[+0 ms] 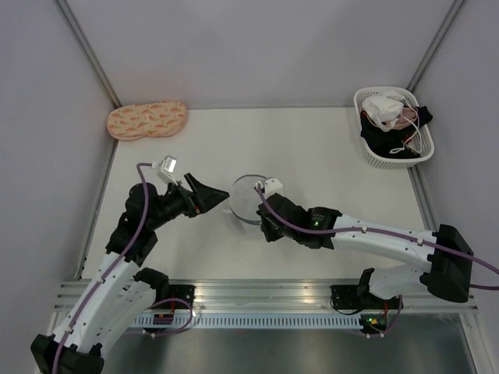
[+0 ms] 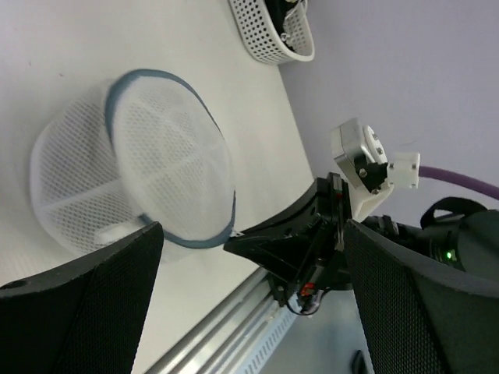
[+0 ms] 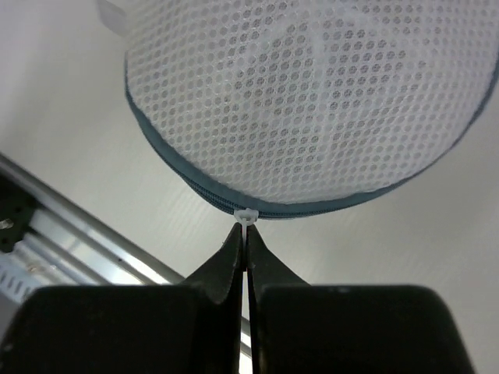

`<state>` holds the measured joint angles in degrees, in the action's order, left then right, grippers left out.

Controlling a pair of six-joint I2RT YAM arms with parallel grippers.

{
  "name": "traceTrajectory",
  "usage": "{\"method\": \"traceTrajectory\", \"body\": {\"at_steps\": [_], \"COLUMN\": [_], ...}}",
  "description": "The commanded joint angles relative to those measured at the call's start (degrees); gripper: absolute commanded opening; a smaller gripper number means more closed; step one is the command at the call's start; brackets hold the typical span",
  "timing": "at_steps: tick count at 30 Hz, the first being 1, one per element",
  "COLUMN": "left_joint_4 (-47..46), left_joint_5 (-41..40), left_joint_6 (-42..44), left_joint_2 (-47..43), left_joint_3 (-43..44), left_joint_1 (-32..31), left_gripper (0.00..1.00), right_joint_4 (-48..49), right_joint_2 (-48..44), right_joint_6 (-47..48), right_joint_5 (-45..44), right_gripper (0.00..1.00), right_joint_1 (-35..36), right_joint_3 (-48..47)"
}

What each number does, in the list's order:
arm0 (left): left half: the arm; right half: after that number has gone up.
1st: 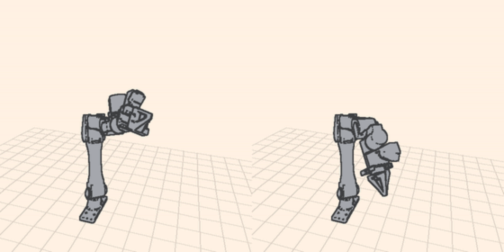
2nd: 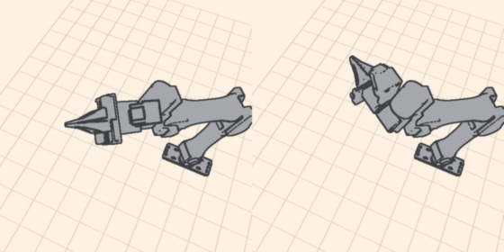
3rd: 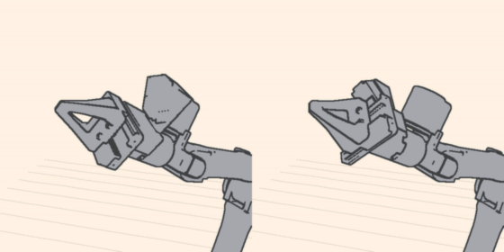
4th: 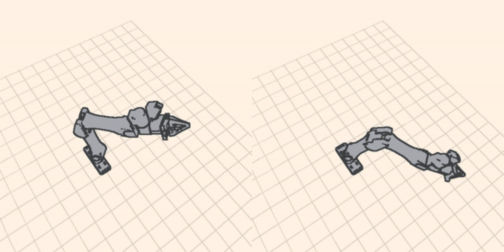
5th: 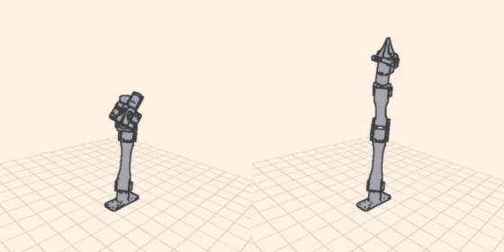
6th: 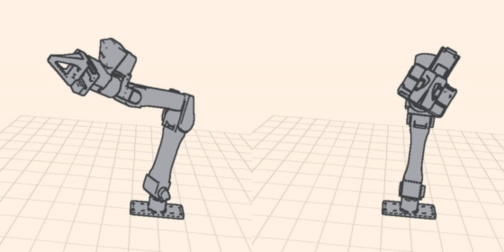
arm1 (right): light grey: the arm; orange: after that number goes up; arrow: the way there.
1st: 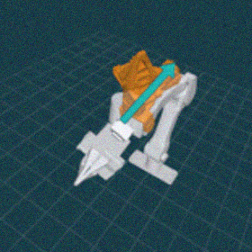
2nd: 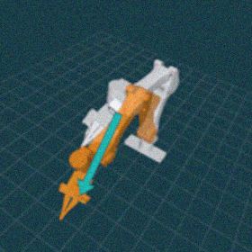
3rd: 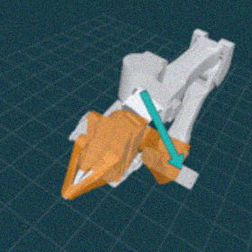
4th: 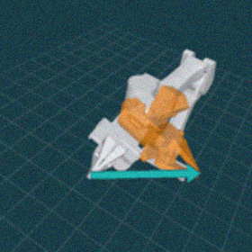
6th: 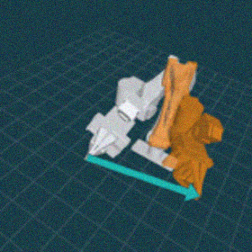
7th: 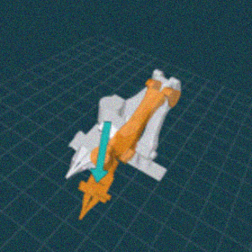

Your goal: Unzip the laundry bag and remove the bra

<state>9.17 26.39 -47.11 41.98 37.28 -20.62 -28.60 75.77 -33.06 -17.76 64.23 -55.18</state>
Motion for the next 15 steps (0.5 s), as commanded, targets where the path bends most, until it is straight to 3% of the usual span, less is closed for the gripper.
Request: {"method": "traceTrajectory", "body": {"at_steps": [1, 5, 15], "left_joint_4": [4.99, -2.92, -7.85], "left_joint_5": [1.09, 6.21, 1.21], "left_joint_6": [-12.43, -20.64, -31.37], "left_joint_2": [-4.0, -4.89, -1.63], "left_joint_3": [-6.94, -16.6, -18.47], "left_joint_1": [-0.12, -0.99, -7.23], "left_gripper": [1.0, 1.0, 1.0], "right_joint_4": [12.13, 14.53, 17.87], "right_joint_2": [-2.73, -1.33, 3.24], "right_joint_6": [3.61, 4.76, 3.88], "right_joint_5": [9.92, 12.57, 16.53], "right_gripper": [0.0, 0.0, 0.0], "right_joint_1": [-0.07, -0.07, 0.11], "right_joint_3": [1.21, -0.27, -1.86]}}
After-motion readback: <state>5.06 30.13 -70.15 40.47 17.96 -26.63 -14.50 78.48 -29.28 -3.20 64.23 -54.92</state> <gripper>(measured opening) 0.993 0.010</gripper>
